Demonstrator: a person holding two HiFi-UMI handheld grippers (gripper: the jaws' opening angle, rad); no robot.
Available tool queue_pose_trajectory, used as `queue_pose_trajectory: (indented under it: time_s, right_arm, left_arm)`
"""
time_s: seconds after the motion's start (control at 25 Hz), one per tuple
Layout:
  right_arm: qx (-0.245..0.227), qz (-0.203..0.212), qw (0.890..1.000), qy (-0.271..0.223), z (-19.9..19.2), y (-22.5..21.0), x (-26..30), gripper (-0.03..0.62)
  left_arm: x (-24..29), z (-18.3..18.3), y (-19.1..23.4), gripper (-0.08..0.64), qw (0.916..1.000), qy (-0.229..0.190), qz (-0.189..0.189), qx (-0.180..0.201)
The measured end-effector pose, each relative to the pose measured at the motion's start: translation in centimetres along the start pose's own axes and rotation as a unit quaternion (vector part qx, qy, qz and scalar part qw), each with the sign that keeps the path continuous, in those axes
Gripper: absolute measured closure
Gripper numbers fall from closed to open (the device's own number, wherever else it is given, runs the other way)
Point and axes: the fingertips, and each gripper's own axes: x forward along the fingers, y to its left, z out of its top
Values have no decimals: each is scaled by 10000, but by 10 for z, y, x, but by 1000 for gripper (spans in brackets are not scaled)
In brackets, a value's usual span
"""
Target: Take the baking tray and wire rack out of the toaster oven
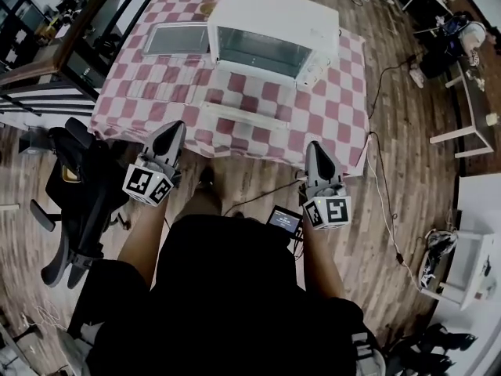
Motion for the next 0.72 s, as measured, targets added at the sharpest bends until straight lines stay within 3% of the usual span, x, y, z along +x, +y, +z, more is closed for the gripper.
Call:
queue_pose_trajectory:
  time_s: [0.16, 0.36, 0.6, 0.72]
  right_arm:
    - [49, -45, 10000, 24, -9, -1, -43, 589]
    - [198, 89, 9997, 141, -27, 22, -72, 589]
    - [236, 62, 9990, 372, -42, 43, -94, 589]
    - [236, -22, 9988, 427, -41, 53, -100, 589]
  left_arm:
    - [-23, 4, -57, 565, 9986, -6, 123, 515]
    - [-50, -8, -85, 565, 9971, 275, 274, 647]
    - [-64, -25, -110, 565, 9928, 648, -62, 1004]
    - [-69, -31, -113, 565, 9936, 722, -158, 856]
